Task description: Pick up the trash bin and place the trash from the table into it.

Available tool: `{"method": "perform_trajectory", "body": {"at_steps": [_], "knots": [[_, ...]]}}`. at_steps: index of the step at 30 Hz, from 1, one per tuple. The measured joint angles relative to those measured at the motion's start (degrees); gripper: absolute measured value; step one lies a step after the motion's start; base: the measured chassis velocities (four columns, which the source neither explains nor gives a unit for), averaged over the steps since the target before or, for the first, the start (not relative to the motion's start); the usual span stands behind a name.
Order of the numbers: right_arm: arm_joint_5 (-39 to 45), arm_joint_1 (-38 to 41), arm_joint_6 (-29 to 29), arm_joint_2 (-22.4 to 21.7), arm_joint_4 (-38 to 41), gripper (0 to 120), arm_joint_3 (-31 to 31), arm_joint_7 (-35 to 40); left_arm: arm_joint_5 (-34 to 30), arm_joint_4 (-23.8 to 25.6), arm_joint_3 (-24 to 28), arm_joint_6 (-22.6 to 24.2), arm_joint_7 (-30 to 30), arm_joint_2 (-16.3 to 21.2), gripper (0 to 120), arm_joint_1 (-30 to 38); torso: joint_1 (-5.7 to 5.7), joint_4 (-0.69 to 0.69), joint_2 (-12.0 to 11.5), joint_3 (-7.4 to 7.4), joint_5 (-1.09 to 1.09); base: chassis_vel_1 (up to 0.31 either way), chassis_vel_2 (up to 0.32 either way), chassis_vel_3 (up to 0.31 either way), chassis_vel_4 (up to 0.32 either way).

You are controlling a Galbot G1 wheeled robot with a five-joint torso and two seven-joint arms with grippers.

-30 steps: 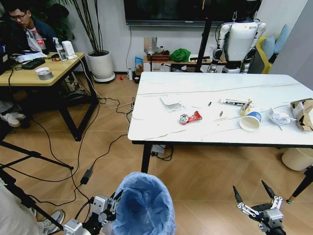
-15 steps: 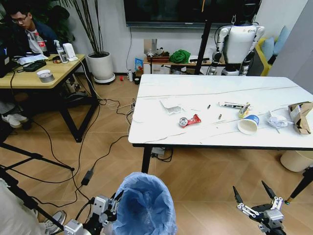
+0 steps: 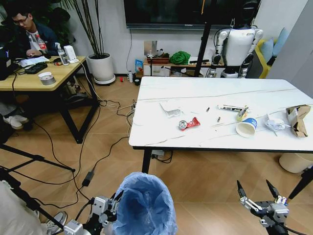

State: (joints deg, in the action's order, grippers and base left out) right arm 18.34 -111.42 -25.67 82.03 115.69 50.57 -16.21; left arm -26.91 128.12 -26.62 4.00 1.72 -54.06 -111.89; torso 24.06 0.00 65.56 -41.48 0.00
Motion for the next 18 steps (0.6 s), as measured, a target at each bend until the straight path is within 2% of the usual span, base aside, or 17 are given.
{"method": "perform_trajectory", "body": {"at_steps": [18], "knots": [[-1.86, 0.32, -0.56, 0.2, -0.55, 100, 0.05, -0.4, 0.0, -0.27, 0.19, -0.11, 0.12, -0.44, 0, 0.22, 2.45, -0.01, 5.46, -3.0, 0.0, 0.0, 0.0, 0.0, 0.0]]}}
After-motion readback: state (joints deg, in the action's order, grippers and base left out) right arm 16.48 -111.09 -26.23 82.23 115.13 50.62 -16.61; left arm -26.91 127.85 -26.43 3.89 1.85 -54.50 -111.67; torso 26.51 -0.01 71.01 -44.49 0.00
